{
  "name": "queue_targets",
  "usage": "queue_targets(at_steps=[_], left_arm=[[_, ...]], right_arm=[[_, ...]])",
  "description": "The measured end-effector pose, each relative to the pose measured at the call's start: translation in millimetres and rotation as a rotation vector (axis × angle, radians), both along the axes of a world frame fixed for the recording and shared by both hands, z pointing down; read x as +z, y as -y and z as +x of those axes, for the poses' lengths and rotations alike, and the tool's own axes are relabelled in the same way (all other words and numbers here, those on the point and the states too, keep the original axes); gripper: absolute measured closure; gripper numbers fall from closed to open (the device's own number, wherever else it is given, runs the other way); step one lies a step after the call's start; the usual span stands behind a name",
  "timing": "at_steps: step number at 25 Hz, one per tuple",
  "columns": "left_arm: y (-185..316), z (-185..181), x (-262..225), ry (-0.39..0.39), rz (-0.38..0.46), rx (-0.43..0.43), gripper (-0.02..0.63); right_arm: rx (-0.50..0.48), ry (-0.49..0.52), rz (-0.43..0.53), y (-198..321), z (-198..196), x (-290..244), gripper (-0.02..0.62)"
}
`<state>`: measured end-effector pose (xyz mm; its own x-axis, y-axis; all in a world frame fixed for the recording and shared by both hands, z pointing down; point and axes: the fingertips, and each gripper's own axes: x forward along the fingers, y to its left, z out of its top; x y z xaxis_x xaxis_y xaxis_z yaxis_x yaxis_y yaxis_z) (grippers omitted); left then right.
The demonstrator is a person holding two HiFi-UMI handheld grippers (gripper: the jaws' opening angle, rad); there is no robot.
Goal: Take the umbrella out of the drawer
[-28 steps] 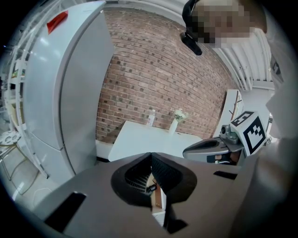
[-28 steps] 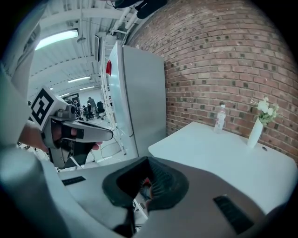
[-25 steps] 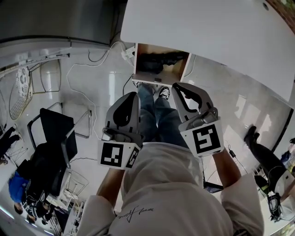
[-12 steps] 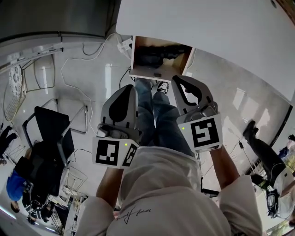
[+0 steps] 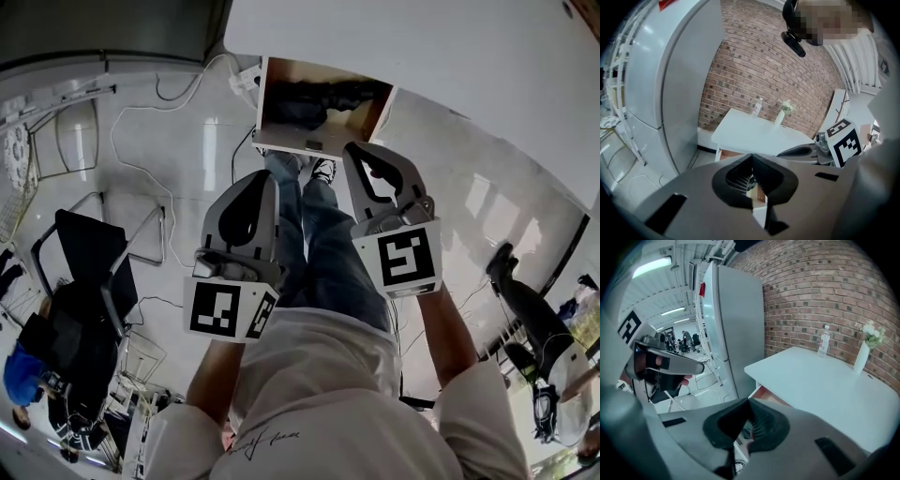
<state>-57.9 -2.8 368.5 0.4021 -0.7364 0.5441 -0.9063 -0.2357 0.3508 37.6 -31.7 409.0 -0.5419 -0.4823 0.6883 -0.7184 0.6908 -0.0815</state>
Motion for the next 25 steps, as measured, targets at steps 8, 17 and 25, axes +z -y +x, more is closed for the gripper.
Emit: queue_targets(at_steps=[8, 17, 25], left_arm=[[-7.4, 5.2, 23.6, -0.008, -0.014, 0.016, 0.589], [-13.1, 3.2, 53.1, -0.008, -0.041, -0.002, 0.589], [-17.1, 9.3, 81.1, 0.000, -0.066, -0.002, 0.589]], right_arm=[[-0.043, -0.028, -0.015, -5.7, -3.5, 31.6, 0.584], [-0.067, -0.050, -0.038, -6.9, -5.6, 70.2, 0.584], [-0.158, -0.094, -0.027, -4.3, -9.1, 104.0, 0.584]])
